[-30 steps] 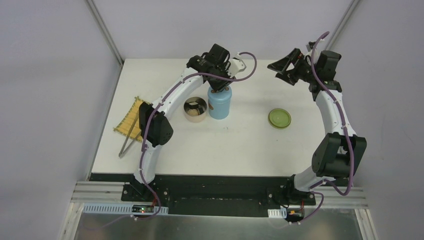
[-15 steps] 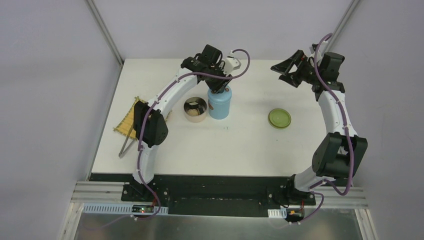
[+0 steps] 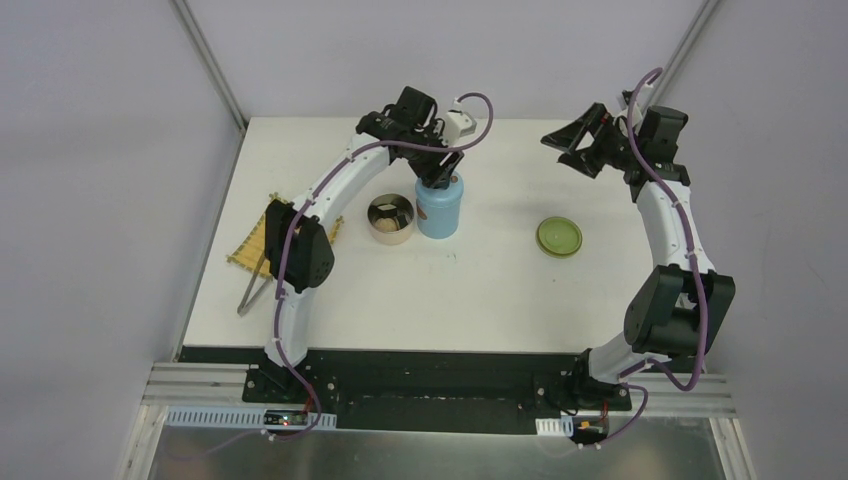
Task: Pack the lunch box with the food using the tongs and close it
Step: Close the box lid on the packing box.
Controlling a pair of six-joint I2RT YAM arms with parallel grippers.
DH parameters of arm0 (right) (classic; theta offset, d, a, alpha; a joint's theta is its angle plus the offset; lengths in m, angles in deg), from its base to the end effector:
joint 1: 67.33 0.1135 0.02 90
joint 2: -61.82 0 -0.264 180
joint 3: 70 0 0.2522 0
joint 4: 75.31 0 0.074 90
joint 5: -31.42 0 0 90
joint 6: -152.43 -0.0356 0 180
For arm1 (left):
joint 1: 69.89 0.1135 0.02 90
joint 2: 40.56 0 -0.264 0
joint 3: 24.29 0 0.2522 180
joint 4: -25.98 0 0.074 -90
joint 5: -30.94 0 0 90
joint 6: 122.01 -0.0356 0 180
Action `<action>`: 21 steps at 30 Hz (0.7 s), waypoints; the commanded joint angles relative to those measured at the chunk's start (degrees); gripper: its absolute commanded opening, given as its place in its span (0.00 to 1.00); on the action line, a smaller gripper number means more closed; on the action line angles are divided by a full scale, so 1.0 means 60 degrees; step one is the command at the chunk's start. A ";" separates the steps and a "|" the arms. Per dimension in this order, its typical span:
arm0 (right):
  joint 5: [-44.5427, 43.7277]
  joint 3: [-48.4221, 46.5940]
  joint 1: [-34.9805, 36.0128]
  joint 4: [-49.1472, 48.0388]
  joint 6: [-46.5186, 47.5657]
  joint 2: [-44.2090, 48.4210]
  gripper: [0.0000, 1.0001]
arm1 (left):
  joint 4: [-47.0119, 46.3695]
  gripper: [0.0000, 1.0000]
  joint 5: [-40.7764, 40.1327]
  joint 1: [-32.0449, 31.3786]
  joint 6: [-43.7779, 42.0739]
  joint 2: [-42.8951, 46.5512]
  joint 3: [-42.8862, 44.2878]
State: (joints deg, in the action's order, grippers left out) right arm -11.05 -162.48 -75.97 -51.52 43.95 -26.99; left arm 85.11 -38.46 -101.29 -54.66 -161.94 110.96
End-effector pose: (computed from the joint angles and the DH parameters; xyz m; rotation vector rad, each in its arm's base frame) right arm 0.3581 -0.0279 0.3599 -0.1175 1.8997 0.9071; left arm 0.4014 -0.2597 0.3231 1.2216 2.0089 -0.4985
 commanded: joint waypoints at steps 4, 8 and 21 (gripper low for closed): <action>-0.0183 -0.0259 -0.0068 0.0443 0.0997 -0.0025 1.00 | 0.1139 0.61 -0.0564 0.0033 0.0109 0.0080 -0.0164; -0.0586 -0.0271 -0.0068 0.1206 0.1878 -0.0177 1.00 | 0.0602 0.72 -0.0658 0.0033 0.0267 0.0471 0.0231; -0.3684 -0.0247 -0.0068 0.3584 0.5302 -0.1237 0.89 | 0.0587 0.99 -0.0398 0.0033 0.0482 0.0964 0.2772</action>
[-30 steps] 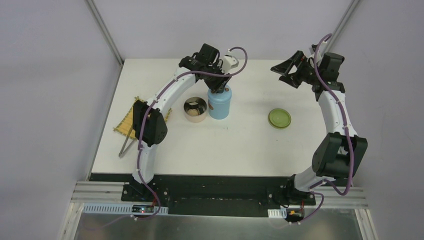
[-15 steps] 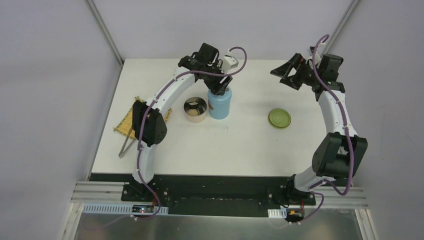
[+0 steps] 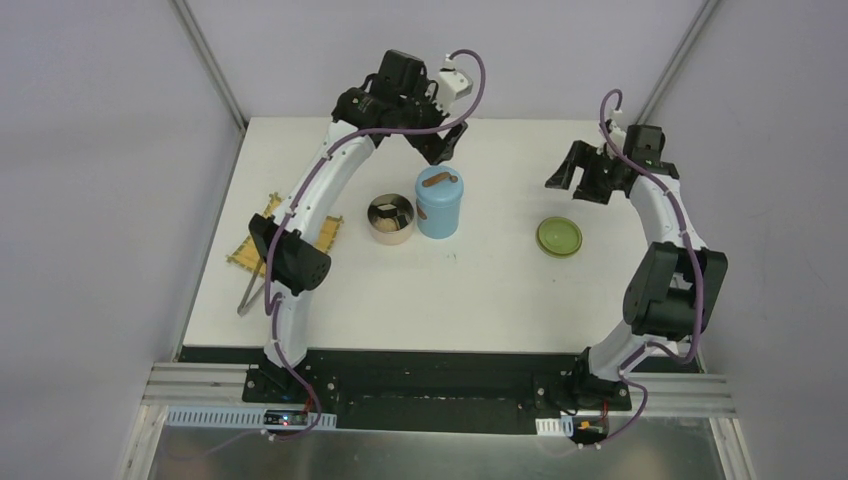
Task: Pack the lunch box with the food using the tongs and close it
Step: Close the box lid on the packing box, then pick up the box lid from the center of the board.
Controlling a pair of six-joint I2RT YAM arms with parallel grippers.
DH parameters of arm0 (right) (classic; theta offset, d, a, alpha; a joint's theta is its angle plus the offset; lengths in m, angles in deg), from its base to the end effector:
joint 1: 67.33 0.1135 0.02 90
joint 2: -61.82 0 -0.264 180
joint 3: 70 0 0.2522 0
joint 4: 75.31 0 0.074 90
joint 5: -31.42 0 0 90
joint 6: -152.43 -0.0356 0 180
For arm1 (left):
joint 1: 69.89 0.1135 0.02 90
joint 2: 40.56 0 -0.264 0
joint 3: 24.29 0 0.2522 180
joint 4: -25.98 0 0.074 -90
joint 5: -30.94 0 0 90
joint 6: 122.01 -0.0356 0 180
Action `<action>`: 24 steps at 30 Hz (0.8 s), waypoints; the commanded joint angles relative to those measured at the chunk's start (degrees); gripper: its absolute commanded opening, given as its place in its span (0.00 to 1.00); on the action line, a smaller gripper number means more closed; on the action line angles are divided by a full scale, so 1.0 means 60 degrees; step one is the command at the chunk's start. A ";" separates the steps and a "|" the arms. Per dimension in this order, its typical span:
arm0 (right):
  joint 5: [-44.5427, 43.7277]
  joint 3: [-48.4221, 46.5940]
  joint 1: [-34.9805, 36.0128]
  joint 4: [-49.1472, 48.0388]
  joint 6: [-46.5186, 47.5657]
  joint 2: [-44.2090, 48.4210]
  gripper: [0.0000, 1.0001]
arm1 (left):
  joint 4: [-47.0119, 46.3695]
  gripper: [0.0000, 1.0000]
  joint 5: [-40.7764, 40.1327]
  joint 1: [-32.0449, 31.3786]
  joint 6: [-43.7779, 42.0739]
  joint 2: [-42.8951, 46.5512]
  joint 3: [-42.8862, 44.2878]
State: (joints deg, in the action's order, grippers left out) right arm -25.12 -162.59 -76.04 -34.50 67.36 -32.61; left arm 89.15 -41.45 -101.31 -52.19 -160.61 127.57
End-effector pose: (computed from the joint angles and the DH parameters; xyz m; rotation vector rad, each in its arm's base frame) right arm 0.3675 -0.0364 0.2984 -0.2178 2.2137 0.5434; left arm 0.3858 -0.2483 0.4188 1.0851 1.8222 -0.4419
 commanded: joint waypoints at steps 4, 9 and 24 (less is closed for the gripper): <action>-0.2396 -0.0075 -0.0057 0.0785 0.1928 -0.0959 0.77 | -0.0031 0.99 0.0027 0.0036 -0.0115 0.1222 -0.0259; -0.3184 -0.0167 -0.0028 0.0842 0.2442 -0.1856 0.59 | 0.0026 0.99 -0.0176 0.0046 -0.0524 0.1998 -0.1170; -0.3940 0.0233 -0.0028 0.0503 0.3206 -0.2981 0.29 | -0.0056 0.99 -0.0651 0.0410 -0.0589 0.3374 -0.3283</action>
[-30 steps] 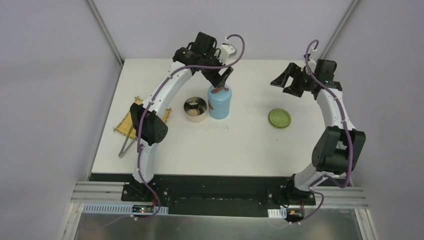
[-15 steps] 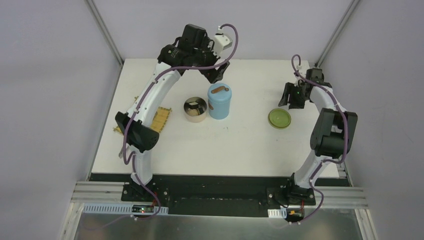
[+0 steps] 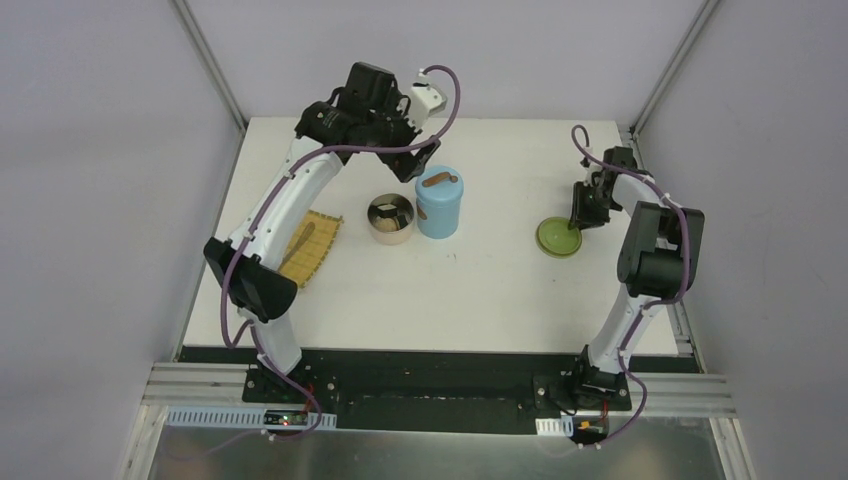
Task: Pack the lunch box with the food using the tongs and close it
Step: Pick up the box lid from the center of the board, then close the box lid on the packing box.
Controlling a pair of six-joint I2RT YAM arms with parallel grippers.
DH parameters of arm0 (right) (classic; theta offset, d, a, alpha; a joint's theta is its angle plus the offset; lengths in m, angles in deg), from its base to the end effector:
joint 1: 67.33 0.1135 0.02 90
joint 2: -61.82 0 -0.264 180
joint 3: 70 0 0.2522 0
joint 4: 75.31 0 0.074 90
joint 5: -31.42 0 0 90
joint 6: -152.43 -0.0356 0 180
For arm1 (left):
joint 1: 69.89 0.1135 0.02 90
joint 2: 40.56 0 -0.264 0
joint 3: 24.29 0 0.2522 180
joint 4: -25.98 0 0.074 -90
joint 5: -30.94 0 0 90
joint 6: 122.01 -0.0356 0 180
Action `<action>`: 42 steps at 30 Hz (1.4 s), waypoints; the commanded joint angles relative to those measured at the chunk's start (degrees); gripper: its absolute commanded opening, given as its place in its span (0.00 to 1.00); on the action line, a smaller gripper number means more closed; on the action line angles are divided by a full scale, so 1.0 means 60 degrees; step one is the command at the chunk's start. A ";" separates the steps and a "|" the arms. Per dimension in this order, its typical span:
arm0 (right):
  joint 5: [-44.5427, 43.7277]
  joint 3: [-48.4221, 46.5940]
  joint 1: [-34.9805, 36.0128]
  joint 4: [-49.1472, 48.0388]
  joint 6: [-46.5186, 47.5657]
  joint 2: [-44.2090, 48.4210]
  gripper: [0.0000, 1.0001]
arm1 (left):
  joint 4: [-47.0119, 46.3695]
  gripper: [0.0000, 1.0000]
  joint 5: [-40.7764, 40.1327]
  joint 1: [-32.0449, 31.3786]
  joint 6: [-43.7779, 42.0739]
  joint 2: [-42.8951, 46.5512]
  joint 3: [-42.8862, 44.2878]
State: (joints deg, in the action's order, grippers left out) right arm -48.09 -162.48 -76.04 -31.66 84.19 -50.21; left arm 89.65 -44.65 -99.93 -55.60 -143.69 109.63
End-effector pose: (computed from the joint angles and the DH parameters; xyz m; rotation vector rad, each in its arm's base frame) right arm 0.4021 -0.0550 0.1765 -0.3578 2.6192 0.0686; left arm 0.3312 -0.2018 0.4408 1.0957 1.8416 -0.3353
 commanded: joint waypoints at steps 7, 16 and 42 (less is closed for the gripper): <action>0.1676 0.0041 -0.0169 -0.0030 0.0024 0.0597 0.00 | -0.0020 0.99 0.1404 0.0612 0.0636 0.0810 -0.0317; 0.5350 -0.0455 -0.0097 -0.2024 -0.2522 0.2564 0.00 | -0.0023 0.99 0.3785 0.0656 0.2418 0.0844 0.0483; 0.5062 0.0957 0.2719 -0.7887 -0.7493 0.5272 0.00 | -0.7363 0.69 0.6310 0.0260 1.0757 0.0640 -0.1442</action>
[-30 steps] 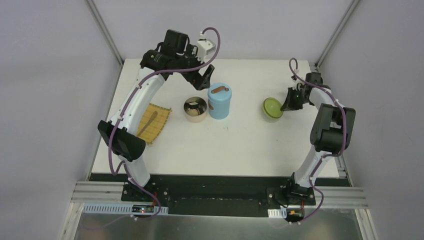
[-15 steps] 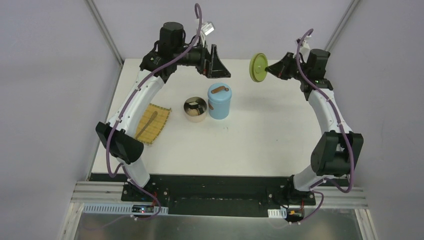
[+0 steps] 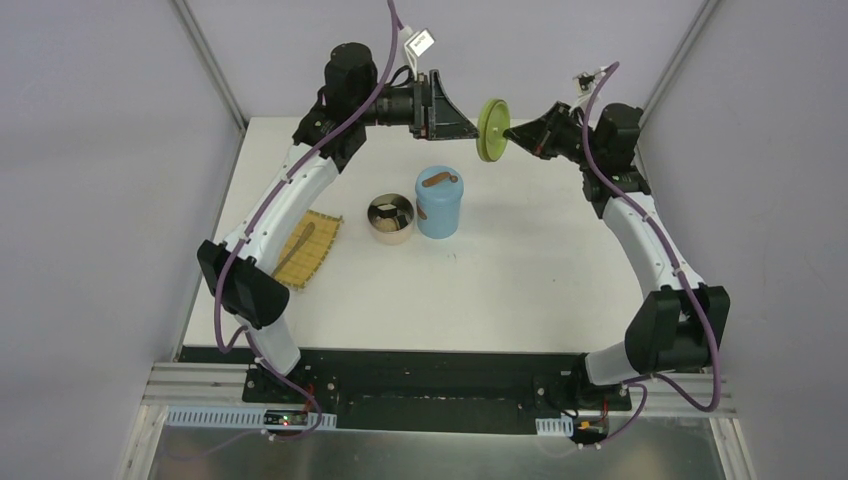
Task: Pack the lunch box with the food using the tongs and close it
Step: Close the box lid on the packing box.
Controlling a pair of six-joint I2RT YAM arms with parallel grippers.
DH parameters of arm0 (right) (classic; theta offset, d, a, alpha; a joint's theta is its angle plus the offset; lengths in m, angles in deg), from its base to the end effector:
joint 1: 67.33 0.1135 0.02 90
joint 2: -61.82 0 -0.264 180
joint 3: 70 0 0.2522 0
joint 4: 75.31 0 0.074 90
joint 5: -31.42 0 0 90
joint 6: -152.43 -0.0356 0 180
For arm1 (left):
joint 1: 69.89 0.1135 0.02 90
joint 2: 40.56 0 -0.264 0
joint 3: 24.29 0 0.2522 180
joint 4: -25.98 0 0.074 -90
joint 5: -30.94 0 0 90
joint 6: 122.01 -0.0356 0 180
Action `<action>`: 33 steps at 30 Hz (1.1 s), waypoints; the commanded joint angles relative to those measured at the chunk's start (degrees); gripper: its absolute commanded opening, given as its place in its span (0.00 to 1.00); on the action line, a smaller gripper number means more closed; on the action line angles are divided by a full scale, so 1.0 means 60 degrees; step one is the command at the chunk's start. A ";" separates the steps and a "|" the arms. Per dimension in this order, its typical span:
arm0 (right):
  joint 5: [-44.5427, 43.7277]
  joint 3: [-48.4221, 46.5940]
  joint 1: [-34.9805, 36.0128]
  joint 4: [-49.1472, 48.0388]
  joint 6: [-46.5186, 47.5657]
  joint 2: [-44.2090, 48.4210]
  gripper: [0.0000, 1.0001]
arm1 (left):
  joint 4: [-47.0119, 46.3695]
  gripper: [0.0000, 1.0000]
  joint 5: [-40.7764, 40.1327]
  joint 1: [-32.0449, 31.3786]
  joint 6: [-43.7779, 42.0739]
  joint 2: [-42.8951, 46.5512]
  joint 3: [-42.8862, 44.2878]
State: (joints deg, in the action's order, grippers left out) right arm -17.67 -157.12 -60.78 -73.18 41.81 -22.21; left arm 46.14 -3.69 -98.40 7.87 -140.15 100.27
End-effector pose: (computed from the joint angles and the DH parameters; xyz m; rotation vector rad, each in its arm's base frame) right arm 0.3404 0.0625 0.3914 -0.3881 1.5876 0.9190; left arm 0.3257 -0.2102 0.4882 0.7235 1.6228 -1.6130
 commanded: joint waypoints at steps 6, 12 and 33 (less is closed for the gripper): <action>-0.0112 0.0314 0.0508 -0.0991 -0.0227 0.0883 0.00 | -0.0069 0.60 -0.0859 -0.0034 0.0353 0.0009 0.0252; -0.0112 0.0295 0.0728 -0.1038 -0.0177 0.0898 0.00 | -0.0318 0.51 -0.0861 -0.0121 0.0698 0.0088 -0.0016; -0.0402 0.0405 0.1011 -0.0770 0.0541 0.1144 0.51 | 0.1279 0.00 -0.1207 -0.0088 -0.1307 0.0500 0.0191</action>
State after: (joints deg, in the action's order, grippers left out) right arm -20.75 -154.22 -55.23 -75.39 43.71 -18.16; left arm 49.66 -10.18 -98.80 7.87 -140.24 99.77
